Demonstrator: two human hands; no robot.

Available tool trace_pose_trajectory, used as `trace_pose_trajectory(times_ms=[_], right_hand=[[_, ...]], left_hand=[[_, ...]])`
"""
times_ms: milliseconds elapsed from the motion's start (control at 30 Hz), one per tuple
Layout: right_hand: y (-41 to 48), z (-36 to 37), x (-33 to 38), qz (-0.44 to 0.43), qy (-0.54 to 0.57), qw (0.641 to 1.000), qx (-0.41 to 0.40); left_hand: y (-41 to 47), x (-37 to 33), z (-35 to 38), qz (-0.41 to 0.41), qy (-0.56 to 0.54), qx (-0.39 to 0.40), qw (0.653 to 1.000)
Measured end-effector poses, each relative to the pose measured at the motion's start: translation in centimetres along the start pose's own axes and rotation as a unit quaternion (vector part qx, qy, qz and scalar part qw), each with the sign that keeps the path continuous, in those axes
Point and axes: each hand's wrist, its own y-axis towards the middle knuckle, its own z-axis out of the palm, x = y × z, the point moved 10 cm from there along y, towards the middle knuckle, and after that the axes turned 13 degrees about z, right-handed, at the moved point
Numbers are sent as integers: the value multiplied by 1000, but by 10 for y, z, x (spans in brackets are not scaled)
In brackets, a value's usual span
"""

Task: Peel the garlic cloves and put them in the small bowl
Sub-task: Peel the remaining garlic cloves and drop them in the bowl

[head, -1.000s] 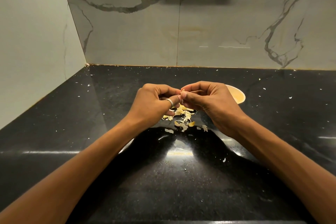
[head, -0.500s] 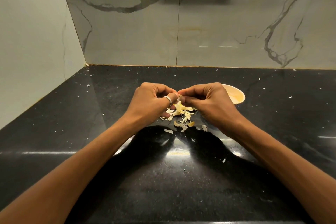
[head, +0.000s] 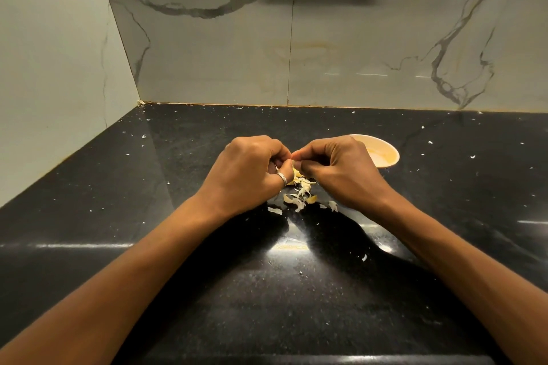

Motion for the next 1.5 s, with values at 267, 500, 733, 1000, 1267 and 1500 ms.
trace_pose_trajectory(times_ms=[267,500,733,1000,1267,1500], right_hand=[[1,2,-3,2,-22,1000,16],[2,8,-6,0,-35,999,26],[3,9,-12,40,50,996,68],[2,12,-9,51,120,987,96],[4,4,-8,27,32,998,48],[2,3,-6,27,-11,999,30]], left_hand=[[0,-3,7,29,10,38,999],[-1,-17,7,76,104,35,991],[-11,21,10,-153,-128,-9,980],[-27,37,32,-317,-328,-3,890],[-19,31,19,-254,-240,-1,937],[-15,26,16,-202,-189,16,961]])
